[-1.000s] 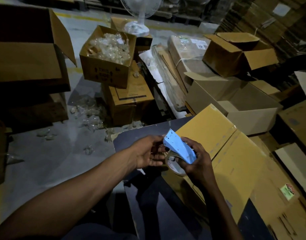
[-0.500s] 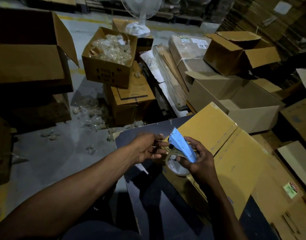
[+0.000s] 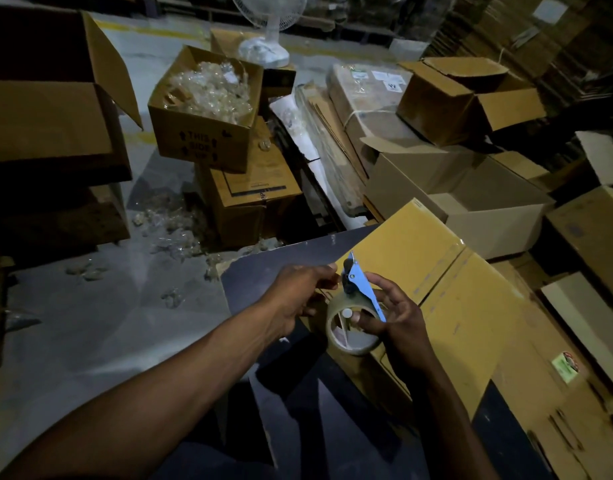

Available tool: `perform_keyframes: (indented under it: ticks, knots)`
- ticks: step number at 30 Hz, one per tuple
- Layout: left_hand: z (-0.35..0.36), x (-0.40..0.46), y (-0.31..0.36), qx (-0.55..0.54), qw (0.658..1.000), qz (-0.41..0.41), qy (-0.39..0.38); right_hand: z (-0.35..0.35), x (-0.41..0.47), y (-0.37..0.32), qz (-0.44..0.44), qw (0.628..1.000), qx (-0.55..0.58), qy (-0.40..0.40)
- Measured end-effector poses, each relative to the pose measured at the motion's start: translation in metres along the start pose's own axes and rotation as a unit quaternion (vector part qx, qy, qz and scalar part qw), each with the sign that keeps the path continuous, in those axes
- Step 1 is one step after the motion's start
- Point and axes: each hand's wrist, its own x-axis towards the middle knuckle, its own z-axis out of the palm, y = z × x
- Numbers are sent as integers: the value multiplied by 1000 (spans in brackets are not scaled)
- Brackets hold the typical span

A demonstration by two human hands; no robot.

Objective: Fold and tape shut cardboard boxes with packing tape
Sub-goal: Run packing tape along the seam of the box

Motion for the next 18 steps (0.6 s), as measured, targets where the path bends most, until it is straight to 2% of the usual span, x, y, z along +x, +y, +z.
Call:
perform_keyframes:
  ticks: [5,10,13,18]
  knots:
    - [-3,-2,3,27,999,-39,8,3,-1,4,-27,996,-82,23]
    - [0,0,4,35,994,-105,-3,6,-1,3,-54,991,-118,25]
    - [0,3,6,49,995,-91,0,8,-1,1,-65,989,-131,28]
    - [-5,20,1,141,989,-21,28,5,1,0,-88,980,-174,27]
